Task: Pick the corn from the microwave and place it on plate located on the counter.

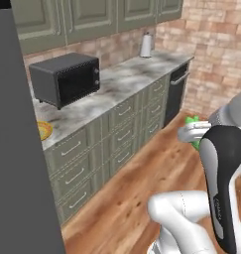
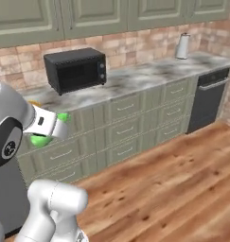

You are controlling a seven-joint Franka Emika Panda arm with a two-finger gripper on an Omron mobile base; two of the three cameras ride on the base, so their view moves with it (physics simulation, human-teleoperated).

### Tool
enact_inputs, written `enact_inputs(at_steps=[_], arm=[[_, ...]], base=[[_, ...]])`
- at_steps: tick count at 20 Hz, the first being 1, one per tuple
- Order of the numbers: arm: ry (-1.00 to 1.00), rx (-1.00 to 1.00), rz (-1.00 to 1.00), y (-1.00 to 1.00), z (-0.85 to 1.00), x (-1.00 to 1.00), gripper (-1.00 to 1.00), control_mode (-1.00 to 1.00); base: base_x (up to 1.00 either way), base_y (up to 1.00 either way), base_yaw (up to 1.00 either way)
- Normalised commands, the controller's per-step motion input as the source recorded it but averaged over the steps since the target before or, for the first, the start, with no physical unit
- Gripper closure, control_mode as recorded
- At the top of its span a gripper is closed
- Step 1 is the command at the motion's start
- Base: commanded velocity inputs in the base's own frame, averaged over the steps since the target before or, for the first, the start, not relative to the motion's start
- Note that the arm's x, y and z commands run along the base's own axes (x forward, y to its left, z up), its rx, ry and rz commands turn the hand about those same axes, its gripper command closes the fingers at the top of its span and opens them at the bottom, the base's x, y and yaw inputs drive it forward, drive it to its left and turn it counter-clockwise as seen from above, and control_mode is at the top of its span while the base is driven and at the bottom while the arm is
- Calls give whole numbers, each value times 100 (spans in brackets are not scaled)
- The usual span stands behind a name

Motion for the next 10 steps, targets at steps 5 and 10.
enact_inputs(at_steps=[5,10], arm=[[0,0,0,0,0,0,100,100],[0,0,0,0,0,0,100,100]], base=[[85,-47,72],[75,-50,74]])
